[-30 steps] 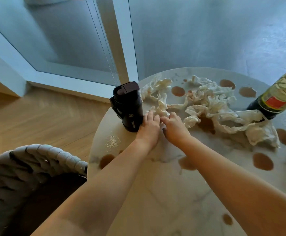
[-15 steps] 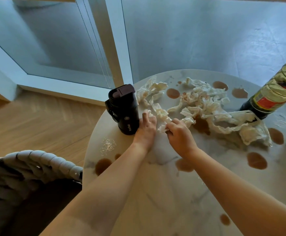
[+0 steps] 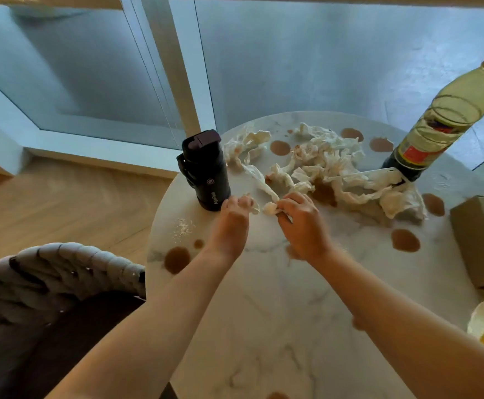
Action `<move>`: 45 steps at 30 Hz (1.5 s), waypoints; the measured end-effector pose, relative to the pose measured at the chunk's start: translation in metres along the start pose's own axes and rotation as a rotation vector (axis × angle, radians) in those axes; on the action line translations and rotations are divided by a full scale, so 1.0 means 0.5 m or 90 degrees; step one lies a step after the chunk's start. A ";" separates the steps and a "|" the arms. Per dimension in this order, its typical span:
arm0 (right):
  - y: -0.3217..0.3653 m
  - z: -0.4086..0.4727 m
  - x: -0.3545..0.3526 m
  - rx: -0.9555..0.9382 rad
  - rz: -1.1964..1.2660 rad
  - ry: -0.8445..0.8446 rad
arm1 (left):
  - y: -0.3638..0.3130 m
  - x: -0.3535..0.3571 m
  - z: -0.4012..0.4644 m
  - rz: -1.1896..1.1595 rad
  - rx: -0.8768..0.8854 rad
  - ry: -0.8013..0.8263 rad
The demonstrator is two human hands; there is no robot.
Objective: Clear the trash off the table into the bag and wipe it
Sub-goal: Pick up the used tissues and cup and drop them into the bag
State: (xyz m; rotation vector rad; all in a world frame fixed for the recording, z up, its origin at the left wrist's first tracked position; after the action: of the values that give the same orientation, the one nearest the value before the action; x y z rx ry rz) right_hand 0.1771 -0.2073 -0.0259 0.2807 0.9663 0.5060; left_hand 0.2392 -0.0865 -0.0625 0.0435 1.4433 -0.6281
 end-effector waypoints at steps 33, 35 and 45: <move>0.279 -0.941 -0.476 0.251 0.085 -0.169 | -0.385 -0.029 -0.864 -0.343 -0.005 0.154; 0.272 -1.006 -0.493 0.281 0.108 -0.168 | -0.417 0.014 -0.893 -0.319 0.006 0.175; 0.123 -1.304 -0.361 0.645 0.075 0.005 | -0.458 0.346 -0.991 -0.177 -0.030 0.490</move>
State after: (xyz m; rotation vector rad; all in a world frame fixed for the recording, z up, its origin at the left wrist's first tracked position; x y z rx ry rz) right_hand -0.4709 -0.2467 -0.2255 1.2484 1.1589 0.0803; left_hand -0.3071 -0.1477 -0.2224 0.0507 2.2321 -0.8531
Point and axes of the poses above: each hand's wrist, its own z-axis towards the middle knuckle, its own x-axis out of the palm, y = z × x, the point moved 6 cm from there along z, towards the middle knuckle, and after that the axes turned 13 degrees about -x, right-handed, at the moved point
